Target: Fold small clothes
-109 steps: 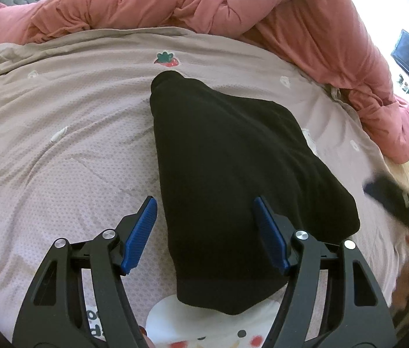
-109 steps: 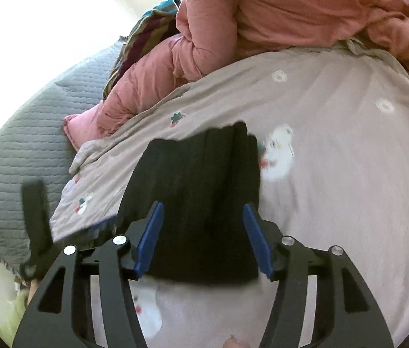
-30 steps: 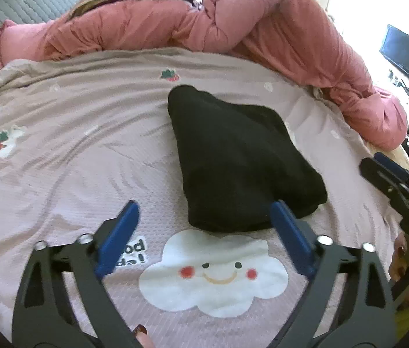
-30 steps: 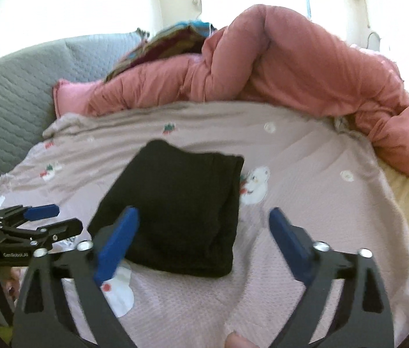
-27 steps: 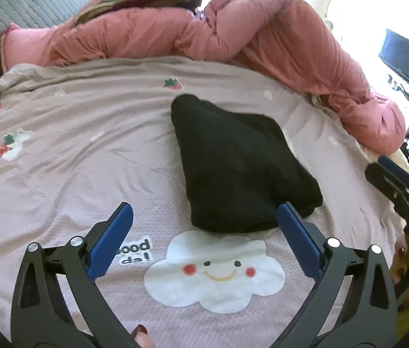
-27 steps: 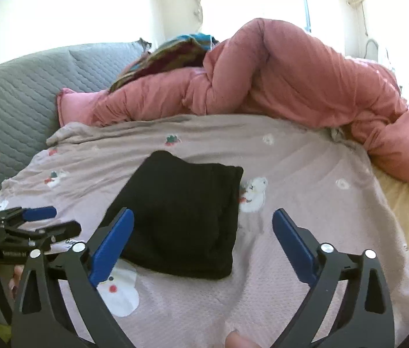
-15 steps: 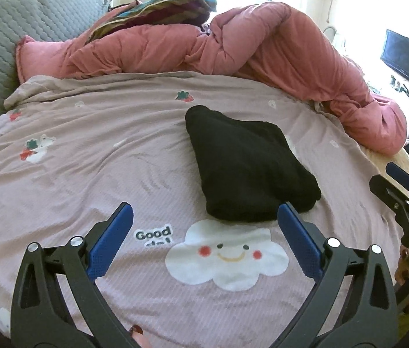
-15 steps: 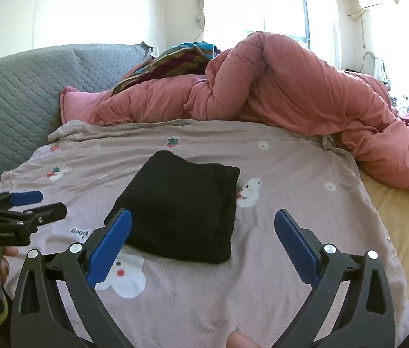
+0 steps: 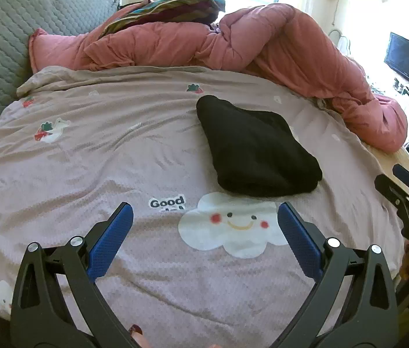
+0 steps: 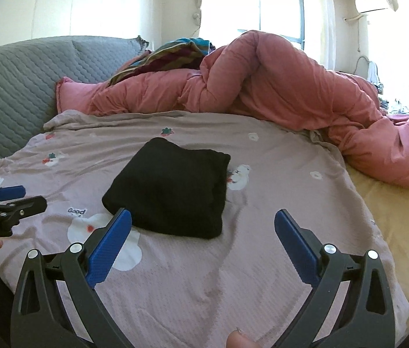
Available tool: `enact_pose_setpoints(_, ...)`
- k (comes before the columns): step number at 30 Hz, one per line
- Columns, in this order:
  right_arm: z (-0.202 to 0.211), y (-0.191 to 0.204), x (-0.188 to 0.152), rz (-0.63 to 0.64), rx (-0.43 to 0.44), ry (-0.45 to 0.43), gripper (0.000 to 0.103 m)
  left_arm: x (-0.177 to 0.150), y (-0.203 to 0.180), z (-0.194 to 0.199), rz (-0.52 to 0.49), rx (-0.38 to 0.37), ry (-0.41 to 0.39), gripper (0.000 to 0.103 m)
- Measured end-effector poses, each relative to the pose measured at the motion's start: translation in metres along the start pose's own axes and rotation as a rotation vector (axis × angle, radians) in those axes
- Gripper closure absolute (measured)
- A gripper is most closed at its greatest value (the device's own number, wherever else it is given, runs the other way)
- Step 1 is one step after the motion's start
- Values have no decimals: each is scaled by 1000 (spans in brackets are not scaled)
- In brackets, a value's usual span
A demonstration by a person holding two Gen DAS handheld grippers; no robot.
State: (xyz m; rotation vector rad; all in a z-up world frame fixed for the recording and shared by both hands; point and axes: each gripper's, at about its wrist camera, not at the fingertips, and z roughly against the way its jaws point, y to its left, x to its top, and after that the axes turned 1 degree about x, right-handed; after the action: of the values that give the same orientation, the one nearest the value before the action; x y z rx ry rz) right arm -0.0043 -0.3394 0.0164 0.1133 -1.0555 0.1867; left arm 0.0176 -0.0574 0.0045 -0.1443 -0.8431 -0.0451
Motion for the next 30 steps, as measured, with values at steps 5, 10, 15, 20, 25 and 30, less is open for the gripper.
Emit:
enact_pose_setpoints(5,2,5,-12,12,4,21,5,-15,1,1,6,9,5,10)
enact_pose_setpoints(10,-11,11,-30,0,2,87,5,-27,2,-10,12,15,38,10)
enact_pose_setpoints(15,-29,17,-50,-13,-28,147,5,-38,5,-24,16,20,74,10)
enact_pose_setpoints(20,-41,16,-60,-48,-47,183,5,-43,14,-32,32,42,94,10)
enact_pose_setpoints(25,-41,17,-58,-47,-52,178,5,-43,15,-29,32,42,85,10)
enact_pose_setpoints(30,-38,16,-56,-52,-55,172,5,-43,14,-27,27,46,82,10)
